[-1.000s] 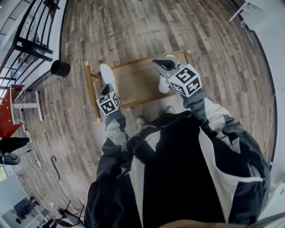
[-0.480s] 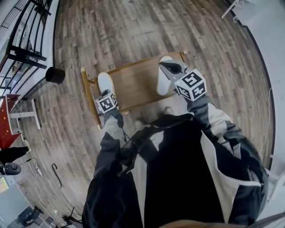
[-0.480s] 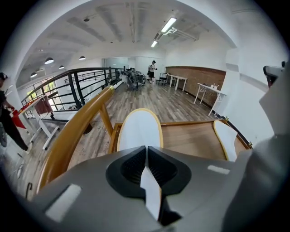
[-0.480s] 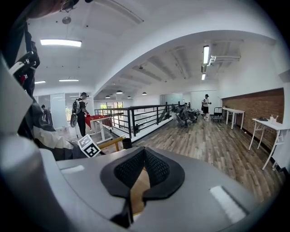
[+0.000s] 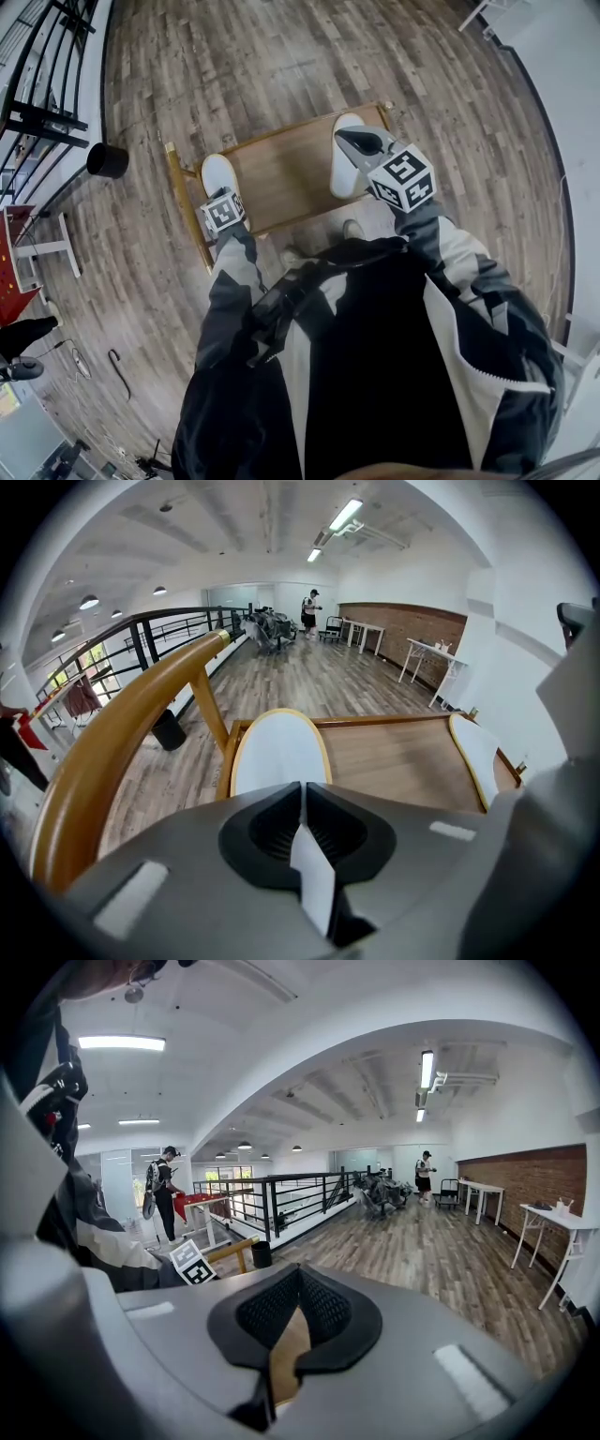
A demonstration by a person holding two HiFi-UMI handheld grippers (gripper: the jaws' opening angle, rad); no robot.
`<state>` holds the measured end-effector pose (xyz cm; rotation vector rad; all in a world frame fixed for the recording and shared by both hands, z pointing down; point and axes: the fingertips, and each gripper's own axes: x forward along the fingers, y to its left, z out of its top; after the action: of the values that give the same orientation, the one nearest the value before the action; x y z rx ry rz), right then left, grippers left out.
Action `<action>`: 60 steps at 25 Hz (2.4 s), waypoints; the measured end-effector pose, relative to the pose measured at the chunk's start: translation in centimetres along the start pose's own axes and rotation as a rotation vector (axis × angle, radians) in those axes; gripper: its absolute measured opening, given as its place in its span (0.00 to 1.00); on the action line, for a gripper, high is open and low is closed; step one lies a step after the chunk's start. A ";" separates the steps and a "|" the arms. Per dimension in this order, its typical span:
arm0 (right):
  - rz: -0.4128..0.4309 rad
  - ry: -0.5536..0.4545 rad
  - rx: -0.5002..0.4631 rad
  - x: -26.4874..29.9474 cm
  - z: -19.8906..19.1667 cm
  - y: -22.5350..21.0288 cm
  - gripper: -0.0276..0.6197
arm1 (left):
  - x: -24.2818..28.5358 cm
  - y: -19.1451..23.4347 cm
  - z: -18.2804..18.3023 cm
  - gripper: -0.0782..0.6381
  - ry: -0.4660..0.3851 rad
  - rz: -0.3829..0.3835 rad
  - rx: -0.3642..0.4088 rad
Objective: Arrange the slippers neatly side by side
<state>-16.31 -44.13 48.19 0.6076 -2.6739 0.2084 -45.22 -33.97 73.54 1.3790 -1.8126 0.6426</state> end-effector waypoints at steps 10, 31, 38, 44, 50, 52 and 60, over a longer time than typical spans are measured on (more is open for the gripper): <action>0.025 0.010 0.005 1.5 0.0 0.6 0.05 | 0.0 -1.2 1.5 0.44 -0.029 -0.055 0.043; 0.000 -0.120 -0.039 0.3 4.7 0.3 0.05 | -22.2 -19.8 20.4 0.16 -0.743 -0.451 0.335; -0.005 -0.143 -0.052 -1.0 5.5 0.8 0.05 | -24.1 -23.3 19.3 0.13 -0.753 -0.504 0.363; 0.005 -0.145 -0.044 -1.2 5.6 1.1 0.05 | -24.1 -23.5 19.4 0.13 -0.742 -0.495 0.364; -0.010 -0.125 -0.037 -1.1 4.9 0.5 0.05 | -24.0 -23.5 19.5 0.13 -0.742 -0.494 0.350; -0.033 -0.106 -0.017 -1.0 3.9 -0.7 0.05 | -24.0 -23.8 19.4 0.13 -0.745 -0.500 0.354; -0.135 0.068 0.188 0.7 -4.2 -6.5 0.19 | -23.3 -23.8 19.1 0.13 -0.728 -0.524 0.365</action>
<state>-12.62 -49.24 52.72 0.8205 -2.5545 0.4381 -24.50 -42.09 42.32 2.4611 -1.7606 0.1912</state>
